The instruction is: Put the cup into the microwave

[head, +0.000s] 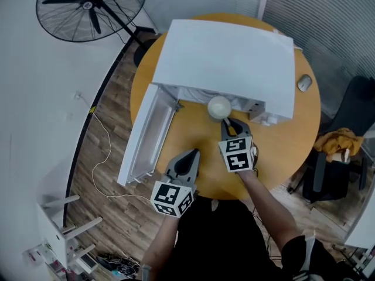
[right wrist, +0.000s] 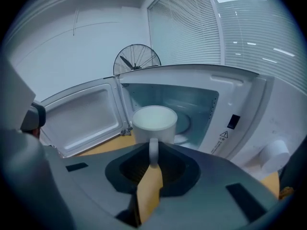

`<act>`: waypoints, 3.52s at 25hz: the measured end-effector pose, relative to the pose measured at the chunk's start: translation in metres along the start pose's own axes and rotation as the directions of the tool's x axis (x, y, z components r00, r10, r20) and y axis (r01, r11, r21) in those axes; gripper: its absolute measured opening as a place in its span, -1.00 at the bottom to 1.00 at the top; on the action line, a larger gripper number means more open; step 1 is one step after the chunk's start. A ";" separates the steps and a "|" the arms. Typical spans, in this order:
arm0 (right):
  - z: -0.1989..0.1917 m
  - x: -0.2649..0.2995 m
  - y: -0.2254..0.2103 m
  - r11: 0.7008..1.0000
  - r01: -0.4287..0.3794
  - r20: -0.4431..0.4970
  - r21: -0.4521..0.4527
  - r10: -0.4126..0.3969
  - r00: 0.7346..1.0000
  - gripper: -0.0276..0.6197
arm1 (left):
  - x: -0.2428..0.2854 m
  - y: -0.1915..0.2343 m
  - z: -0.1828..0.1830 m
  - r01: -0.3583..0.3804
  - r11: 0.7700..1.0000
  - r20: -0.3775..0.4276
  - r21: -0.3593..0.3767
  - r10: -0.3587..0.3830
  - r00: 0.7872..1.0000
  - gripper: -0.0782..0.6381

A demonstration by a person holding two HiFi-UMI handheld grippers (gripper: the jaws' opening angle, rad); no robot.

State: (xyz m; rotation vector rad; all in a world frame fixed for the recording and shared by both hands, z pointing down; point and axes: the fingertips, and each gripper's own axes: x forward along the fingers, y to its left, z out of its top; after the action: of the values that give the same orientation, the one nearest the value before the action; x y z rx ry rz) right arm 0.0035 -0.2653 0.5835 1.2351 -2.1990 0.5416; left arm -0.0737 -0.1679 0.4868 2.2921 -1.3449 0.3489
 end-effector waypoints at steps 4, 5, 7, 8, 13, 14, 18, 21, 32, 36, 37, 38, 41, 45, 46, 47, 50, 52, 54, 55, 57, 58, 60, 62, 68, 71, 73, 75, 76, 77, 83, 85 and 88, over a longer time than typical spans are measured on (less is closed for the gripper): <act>0.006 0.012 -0.006 1.000 0.023 0.008 0.004 -0.023 1.000 -0.75 | 0.000 0.001 -0.004 -0.009 1.000 -0.002 -0.007 0.009 1.000 -0.79; 0.007 0.015 -0.008 1.000 0.030 0.010 0.006 -0.030 1.000 -0.75 | 0.001 0.001 -0.005 -0.009 1.000 -0.002 -0.009 0.009 1.000 -0.79; 0.008 0.021 -0.010 0.999 0.040 0.012 0.008 -0.040 0.999 -0.75 | 0.001 0.001 -0.006 -0.010 1.000 0.001 -0.011 0.010 1.000 -0.79; 0.008 0.024 -0.011 0.999 0.043 0.011 0.008 -0.043 0.999 -0.75 | 0.001 0.001 -0.005 -0.010 1.000 0.003 -0.013 0.010 1.000 -0.79; 0.013 0.039 -0.019 0.998 0.068 0.006 -0.001 -0.068 0.998 -0.75 | 0.003 0.002 -0.004 -0.006 1.000 0.005 -0.021 0.006 1.000 -0.79; 0.014 0.041 -0.020 0.997 0.073 0.006 0.003 -0.073 0.997 -0.75 | 0.004 0.003 -0.005 -0.006 1.000 0.004 -0.022 0.006 1.000 -0.79; 0.022 0.051 -0.028 0.996 0.091 0.030 -0.008 -0.091 0.995 -0.75 | 0.004 0.006 -0.002 -0.006 1.000 0.011 -0.031 0.007 1.000 -0.79; 0.025 0.059 -0.032 0.993 0.114 0.043 -0.012 -0.113 0.993 -0.75 | 0.005 0.009 0.001 -0.010 0.999 0.019 -0.034 0.010 1.000 -0.79; 0.032 0.079 -0.037 0.985 0.171 0.124 0.014 -0.171 0.977 -0.75 | 0.004 0.014 -0.002 -0.024 0.999 0.019 -0.043 0.025 1.000 -0.79; 0.035 0.084 -0.036 0.984 0.179 0.141 0.009 -0.178 0.974 -0.75 | 0.004 0.015 -0.003 -0.028 0.999 0.020 -0.046 0.029 0.999 -0.79; 0.036 0.085 -0.036 0.983 0.182 0.147 0.004 -0.180 0.972 -0.75 | 0.003 0.016 -0.002 -0.030 0.998 0.022 -0.046 0.031 0.999 -0.79; 0.037 0.086 -0.036 0.983 0.186 0.155 -0.002 -0.183 0.971 -0.75 | 0.003 0.016 -0.002 -0.031 0.998 0.023 -0.047 0.032 0.999 -0.79; 0.043 0.091 -0.037 0.981 0.195 0.177 -0.010 -0.190 0.966 -0.75 | 0.002 0.017 0.000 -0.036 0.998 0.027 -0.049 0.037 0.999 -0.79; 0.048 0.095 -0.039 0.977 0.212 0.197 -0.012 -0.205 0.959 -0.75 | -0.001 0.018 -0.001 -0.041 0.998 0.025 -0.049 0.042 0.999 -0.79; 0.049 0.096 -0.039 0.976 0.217 0.201 -0.014 -0.210 0.957 -0.75 | -0.002 0.018 -0.001 -0.043 0.998 0.024 -0.050 0.044 0.999 -0.79; 0.050 0.097 -0.039 0.975 0.222 0.206 -0.017 -0.213 0.955 -0.75 | -0.002 0.019 -0.002 -0.044 0.998 0.024 -0.051 0.045 0.999 -0.79; 0.053 0.101 -0.039 0.973 0.231 0.220 -0.026 -0.220 0.950 -0.75 | -0.002 0.020 -0.003 -0.049 0.997 0.027 -0.055 0.050 0.998 -0.79; 0.055 0.103 -0.039 0.972 0.235 0.226 -0.030 -0.222 0.948 -0.75 | -0.002 0.021 -0.003 -0.051 0.997 0.028 -0.057 0.052 0.998 -0.79; 0.056 0.105 -0.040 0.970 0.239 0.228 -0.033 -0.226 0.947 -0.75 | -0.002 0.021 -0.003 -0.052 0.997 0.028 -0.058 0.054 0.998 -0.79; 0.057 0.106 -0.041 0.970 0.241 0.228 -0.034 -0.227 0.947 -0.75 | -0.002 0.021 -0.002 -0.053 0.997 0.028 -0.058 0.054 0.998 -0.79; 0.059 0.108 -0.043 0.969 0.243 0.227 -0.035 -0.230 0.946 -0.75 | -0.003 0.021 -0.003 -0.054 0.997 0.028 -0.060 0.056 0.998 -0.79; 0.060 0.109 -0.043 0.969 0.243 0.225 -0.034 -0.230 0.947 -0.75 | -0.003 0.021 -0.004 -0.055 0.997 0.026 -0.061 0.057 0.998 -0.79; 0.061 0.111 -0.044 0.971 0.238 0.220 -0.031 -0.225 0.949 -0.75 | -0.003 0.021 -0.005 -0.058 0.996 0.023 -0.062 0.059 0.998 -0.79; 0.062 0.112 -0.045 0.972 0.231 0.216 -0.036 -0.218 0.952 -0.75 | -0.003 0.021 -0.006 -0.061 0.996 0.022 -0.064 0.062 0.998 -0.79; 0.065 0.114 -0.047 0.974 0.224 0.217 -0.042 -0.210 0.954 -0.71 | -0.004 0.021 -0.003 -0.064 0.996 0.022 -0.062 0.066 0.998 -0.79; 0.064 0.115 -0.047 0.973 0.226 0.220 -0.047 -0.210 0.952 -0.69 | -0.005 0.021 -0.004 -0.068 0.996 0.022 -0.062 0.070 0.997 -0.79; 0.064 0.114 -0.049 0.972 0.229 0.222 -0.042 -0.215 0.951 -0.65 | -0.006 0.021 -0.003 -0.071 0.996 0.023 -0.059 0.072 0.997 -0.79; 0.064 0.113 -0.050 0.973 0.227 0.221 -0.035 -0.214 0.952 -0.57 | -0.008 0.021 -0.002 -0.073 0.996 0.025 -0.057 0.074 0.997 -0.79; 0.064 0.113 -0.050 0.974 0.223 0.220 -0.036 -0.210 0.952 -0.53 | -0.009 0.021 -0.002 -0.075 0.996 0.026 -0.058 0.076 0.997 -0.79; 0.064 0.112 -0.049 0.975 0.220 0.221 -0.039 -0.206 0.953 -0.49 | -0.010 0.021 -0.002 -0.077 0.995 0.026 -0.058 0.079 0.997 -0.79; 0.060 0.104 -0.041 0.975 0.219 0.220 -0.048 -0.203 0.954 -0.45 | -0.014 0.018 -0.006 -0.068 0.996 0.021 -0.058 0.069 0.997 -0.79; 0.059 0.098 -0.039 0.975 0.218 0.219 -0.045 -0.203 0.954 -0.45 | -0.015 0.017 -0.005 -0.061 0.997 0.022 -0.054 0.062 0.998 -0.79; 0.055 0.090 -0.035 0.975 0.217 0.219 -0.045 -0.203 0.955 -0.48 | -0.016 0.017 -0.004 -0.049 0.998 0.028 -0.050 0.051 0.998 -0.79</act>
State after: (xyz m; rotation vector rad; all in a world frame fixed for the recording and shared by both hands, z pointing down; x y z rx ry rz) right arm -0.0197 -0.3726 0.6017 1.5284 -2.1996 0.2556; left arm -0.0967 -0.1611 0.4873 2.2346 -1.4118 0.2958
